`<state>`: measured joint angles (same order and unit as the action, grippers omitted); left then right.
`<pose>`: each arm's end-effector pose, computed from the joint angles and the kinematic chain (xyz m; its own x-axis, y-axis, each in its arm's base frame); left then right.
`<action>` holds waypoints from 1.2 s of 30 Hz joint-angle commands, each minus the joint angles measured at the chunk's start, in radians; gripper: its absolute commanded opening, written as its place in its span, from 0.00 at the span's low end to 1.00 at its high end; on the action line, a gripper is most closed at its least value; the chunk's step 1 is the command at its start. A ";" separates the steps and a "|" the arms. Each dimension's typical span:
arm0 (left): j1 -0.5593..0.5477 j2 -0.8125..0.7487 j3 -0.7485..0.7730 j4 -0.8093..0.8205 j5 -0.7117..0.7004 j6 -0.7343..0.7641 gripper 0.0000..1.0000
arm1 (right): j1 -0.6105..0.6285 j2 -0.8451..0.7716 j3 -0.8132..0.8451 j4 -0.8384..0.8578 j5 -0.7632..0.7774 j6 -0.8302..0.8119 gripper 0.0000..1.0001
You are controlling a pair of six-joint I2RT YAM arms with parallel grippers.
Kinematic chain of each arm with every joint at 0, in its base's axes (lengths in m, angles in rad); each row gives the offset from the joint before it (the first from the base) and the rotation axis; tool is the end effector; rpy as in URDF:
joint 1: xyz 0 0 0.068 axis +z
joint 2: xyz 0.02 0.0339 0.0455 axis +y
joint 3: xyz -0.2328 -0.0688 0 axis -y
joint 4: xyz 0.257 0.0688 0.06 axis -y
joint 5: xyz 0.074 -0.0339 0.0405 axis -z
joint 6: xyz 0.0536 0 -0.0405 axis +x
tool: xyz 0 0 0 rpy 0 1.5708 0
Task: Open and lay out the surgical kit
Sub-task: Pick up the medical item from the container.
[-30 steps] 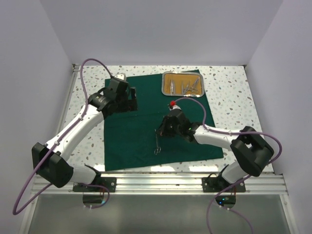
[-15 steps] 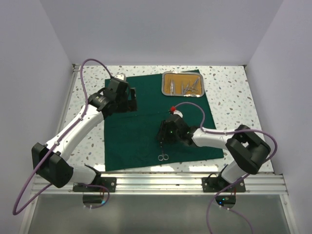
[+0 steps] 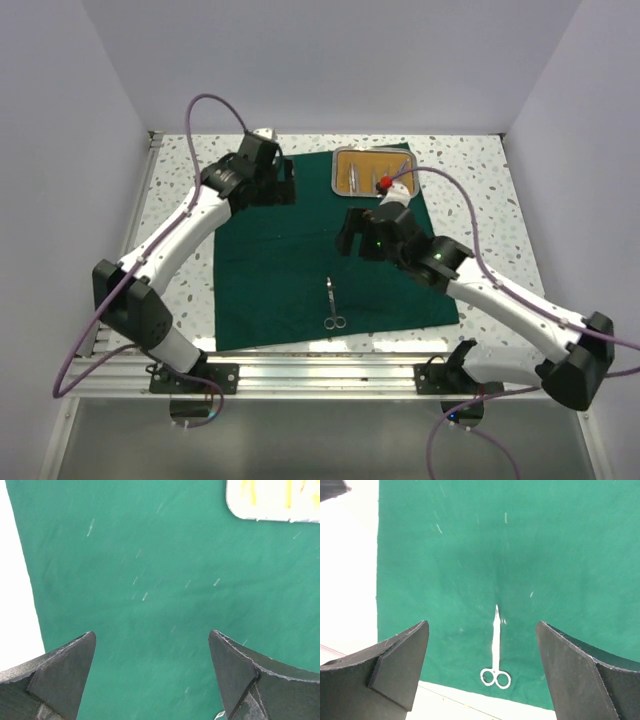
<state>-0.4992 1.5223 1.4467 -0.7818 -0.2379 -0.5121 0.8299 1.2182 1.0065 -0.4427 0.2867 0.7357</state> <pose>0.3151 -0.1574 0.2911 -0.7403 -0.1387 -0.6578 -0.0378 0.9855 -0.1653 0.2157 0.2133 0.2603 -0.6779 0.2126 -0.7037 -0.1367 0.9041 0.4049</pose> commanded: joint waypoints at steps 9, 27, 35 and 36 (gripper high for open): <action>-0.032 0.651 0.821 0.059 0.141 0.127 0.97 | -0.002 -0.276 0.158 -0.474 0.167 -0.039 0.91; -0.110 1.044 0.928 0.475 0.273 0.043 1.00 | -0.002 -0.419 0.149 -0.726 0.233 0.010 0.91; -0.113 1.098 0.934 0.480 0.241 0.037 1.00 | -0.003 -0.421 0.138 -0.735 0.258 -0.001 0.92; -0.113 1.102 0.934 0.481 0.215 0.038 1.00 | -0.002 -0.419 0.136 -0.731 0.262 -0.001 0.92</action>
<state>-0.6186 2.6125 2.3341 -0.3603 0.0208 -0.4614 0.8299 0.8028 1.1278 -1.1606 0.5034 0.7387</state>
